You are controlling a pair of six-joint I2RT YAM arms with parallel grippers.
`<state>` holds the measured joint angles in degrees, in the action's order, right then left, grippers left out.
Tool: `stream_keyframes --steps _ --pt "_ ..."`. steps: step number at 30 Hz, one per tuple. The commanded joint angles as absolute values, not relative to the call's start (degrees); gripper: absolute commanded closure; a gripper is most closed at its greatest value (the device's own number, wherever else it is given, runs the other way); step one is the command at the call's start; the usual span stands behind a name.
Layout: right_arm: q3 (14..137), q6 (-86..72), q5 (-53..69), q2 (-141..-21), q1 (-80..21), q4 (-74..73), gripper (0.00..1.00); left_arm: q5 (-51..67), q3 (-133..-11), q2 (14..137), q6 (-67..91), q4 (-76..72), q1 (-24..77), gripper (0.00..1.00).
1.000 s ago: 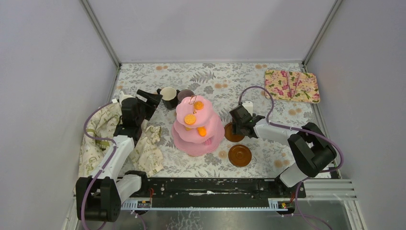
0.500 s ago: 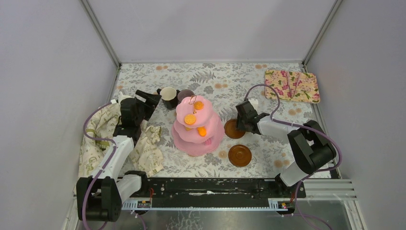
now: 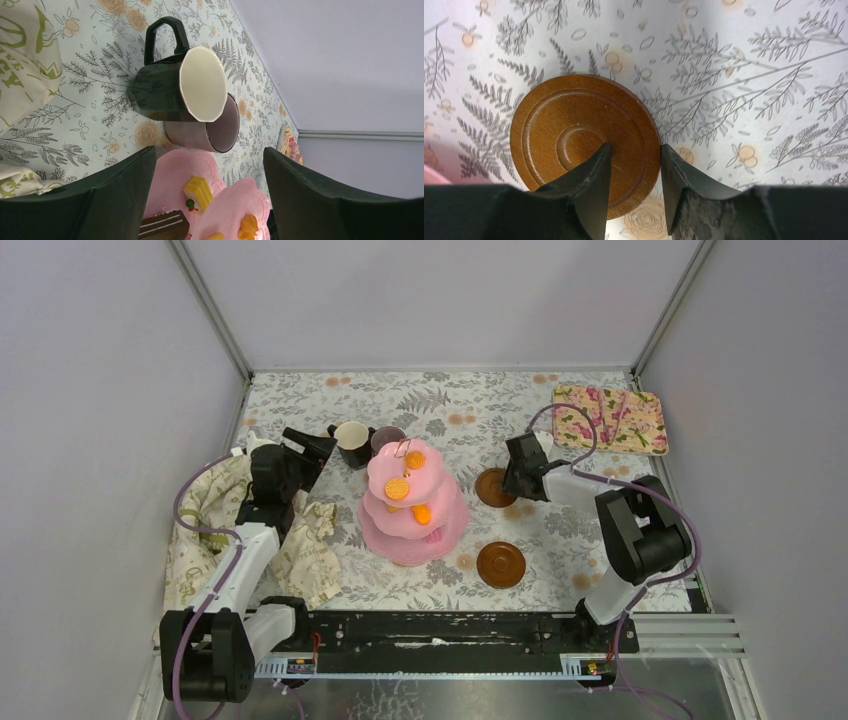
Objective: Serve the afternoon tea
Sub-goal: Move the coaster to the center of the board.
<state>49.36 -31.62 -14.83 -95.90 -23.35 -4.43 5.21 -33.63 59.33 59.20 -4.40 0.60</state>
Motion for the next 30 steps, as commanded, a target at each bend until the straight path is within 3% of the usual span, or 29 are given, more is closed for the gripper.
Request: stream_keyframes --steps 1,11,30 --pt "50.1 -32.1 -15.5 -101.3 -20.3 -11.0 0.57 6.7 -33.2 59.2 58.3 -8.1 0.0 0.14" --pt "54.1 -32.2 -16.2 -103.1 -14.3 -12.5 0.56 7.6 -32.5 58.9 58.3 -8.4 -0.6 0.14" --pt "66.8 -30.3 -13.9 -111.4 -14.0 -15.8 0.48 8.3 -32.1 59.2 58.7 -9.1 -1.2 0.14"
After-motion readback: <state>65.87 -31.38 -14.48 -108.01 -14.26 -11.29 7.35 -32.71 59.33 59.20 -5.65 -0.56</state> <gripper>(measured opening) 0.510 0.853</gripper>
